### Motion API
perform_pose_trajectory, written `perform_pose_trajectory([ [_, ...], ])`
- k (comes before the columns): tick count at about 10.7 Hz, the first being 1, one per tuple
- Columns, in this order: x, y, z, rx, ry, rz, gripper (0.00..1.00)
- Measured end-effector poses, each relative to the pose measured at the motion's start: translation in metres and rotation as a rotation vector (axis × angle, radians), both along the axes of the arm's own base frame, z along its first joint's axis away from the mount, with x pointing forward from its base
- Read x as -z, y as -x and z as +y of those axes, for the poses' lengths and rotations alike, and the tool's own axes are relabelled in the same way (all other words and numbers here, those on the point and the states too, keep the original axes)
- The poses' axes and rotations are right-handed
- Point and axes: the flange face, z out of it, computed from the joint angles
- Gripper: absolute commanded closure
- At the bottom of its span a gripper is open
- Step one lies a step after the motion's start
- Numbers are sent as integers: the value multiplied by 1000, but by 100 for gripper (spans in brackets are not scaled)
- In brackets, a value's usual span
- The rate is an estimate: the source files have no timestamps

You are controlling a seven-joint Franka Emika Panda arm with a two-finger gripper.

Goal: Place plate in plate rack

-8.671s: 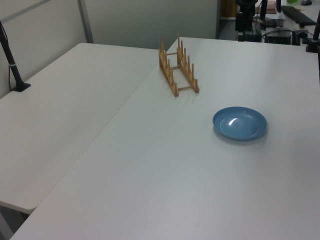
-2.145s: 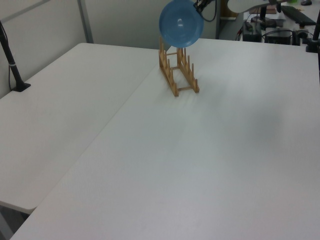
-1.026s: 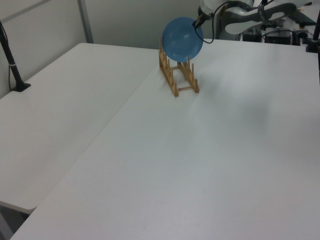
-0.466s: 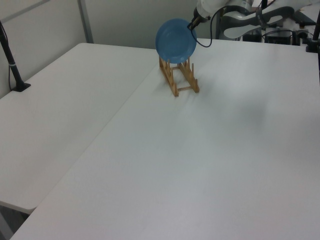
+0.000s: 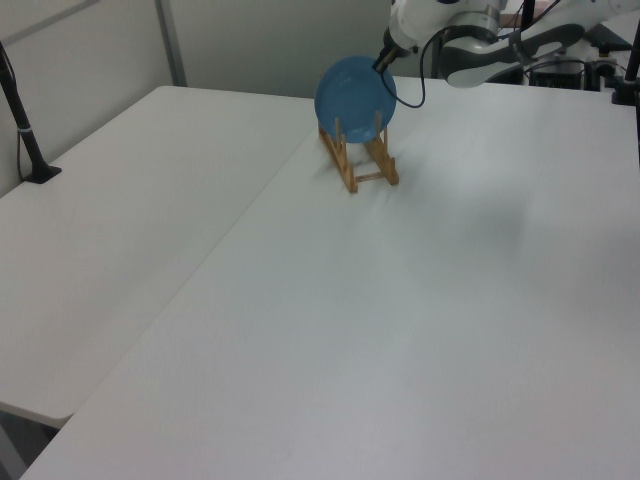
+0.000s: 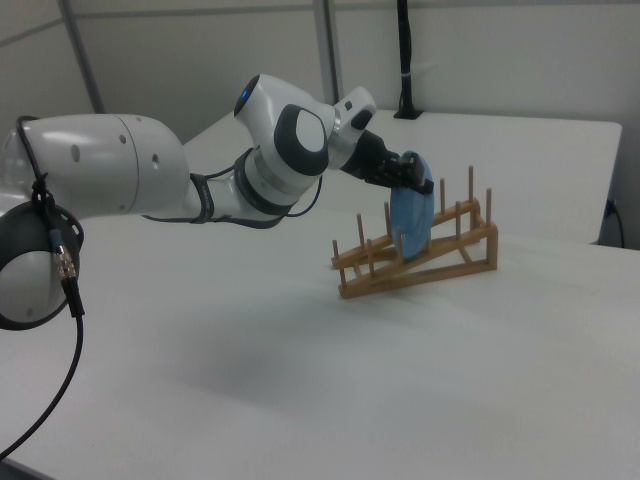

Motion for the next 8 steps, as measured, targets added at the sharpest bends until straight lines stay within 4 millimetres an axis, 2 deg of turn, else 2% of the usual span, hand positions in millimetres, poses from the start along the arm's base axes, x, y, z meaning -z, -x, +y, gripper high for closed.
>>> perform_pose_trajectory([
  [1,4,0,0,-2,4,7,16],
  [2,7,-1,0,-3,5,11,0],
  [5,0,-2,4,-8,-2,-10,0],
  [8,-32,-6,46,1,-146,-89,0],
])
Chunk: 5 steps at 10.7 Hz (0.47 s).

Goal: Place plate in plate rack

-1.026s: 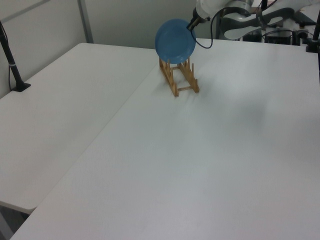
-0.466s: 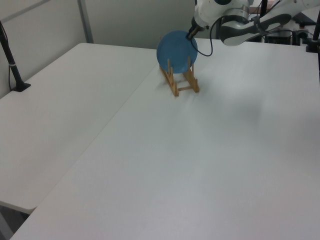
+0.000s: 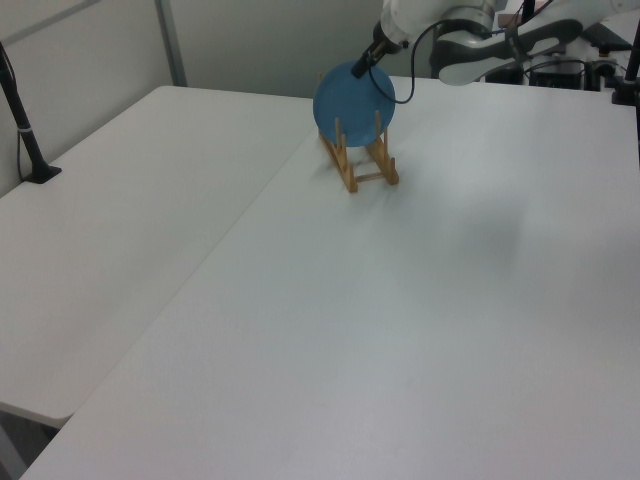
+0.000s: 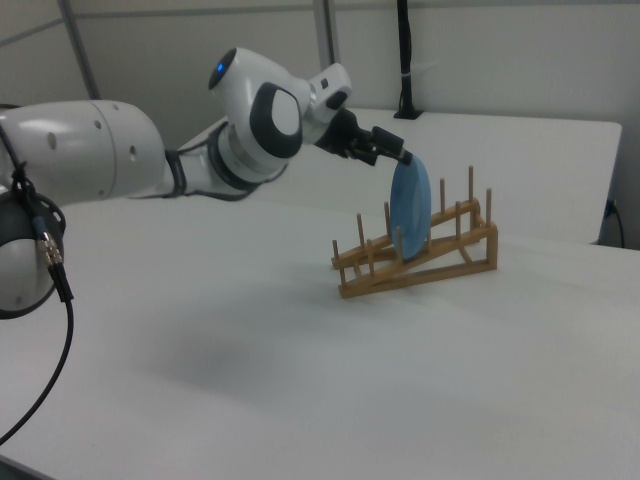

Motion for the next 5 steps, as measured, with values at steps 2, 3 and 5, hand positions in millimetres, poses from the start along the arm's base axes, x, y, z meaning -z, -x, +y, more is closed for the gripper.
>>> perform_pose_trajectory([
  [2,-24,7,26,70,-139,25,0],
  [3,-36,15,43,109,-208,69,0],
  [5,-63,40,82,153,-307,175,0],
])
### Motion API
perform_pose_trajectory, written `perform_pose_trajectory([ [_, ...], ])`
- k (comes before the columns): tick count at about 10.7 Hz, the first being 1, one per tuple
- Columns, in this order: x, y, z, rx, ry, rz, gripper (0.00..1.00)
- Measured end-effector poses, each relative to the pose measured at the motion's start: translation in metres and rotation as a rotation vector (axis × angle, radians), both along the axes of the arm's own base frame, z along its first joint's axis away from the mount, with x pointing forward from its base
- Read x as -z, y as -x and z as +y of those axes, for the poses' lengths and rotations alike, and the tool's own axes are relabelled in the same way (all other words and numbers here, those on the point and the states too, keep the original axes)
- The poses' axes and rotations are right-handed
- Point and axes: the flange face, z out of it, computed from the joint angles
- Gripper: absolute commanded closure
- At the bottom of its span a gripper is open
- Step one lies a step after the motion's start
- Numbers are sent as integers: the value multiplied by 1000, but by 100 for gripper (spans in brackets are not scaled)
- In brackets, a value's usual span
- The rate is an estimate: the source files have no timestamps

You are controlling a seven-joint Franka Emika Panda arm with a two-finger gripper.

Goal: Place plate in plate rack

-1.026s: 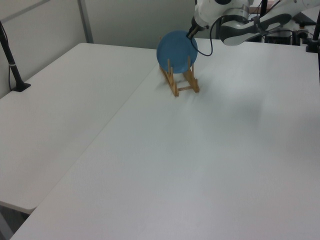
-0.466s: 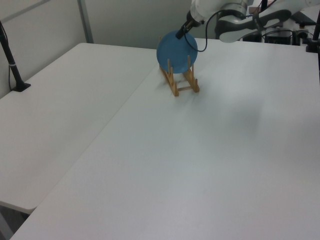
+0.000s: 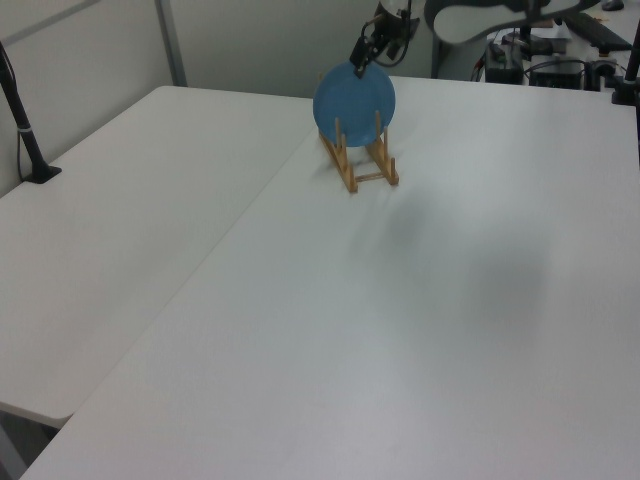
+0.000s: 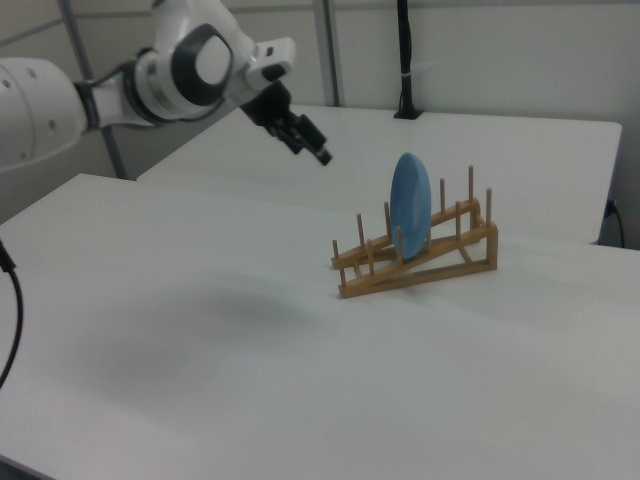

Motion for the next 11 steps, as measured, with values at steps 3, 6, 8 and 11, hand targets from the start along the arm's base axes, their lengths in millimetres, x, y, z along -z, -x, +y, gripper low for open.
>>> perform_pose_trajectory([
  [3,-21,59,40,20,-101,182,0],
  [6,-36,121,54,-119,-159,412,0],
  [8,-47,148,50,-224,-194,513,0],
  [11,-53,158,43,-246,-197,529,0],
])
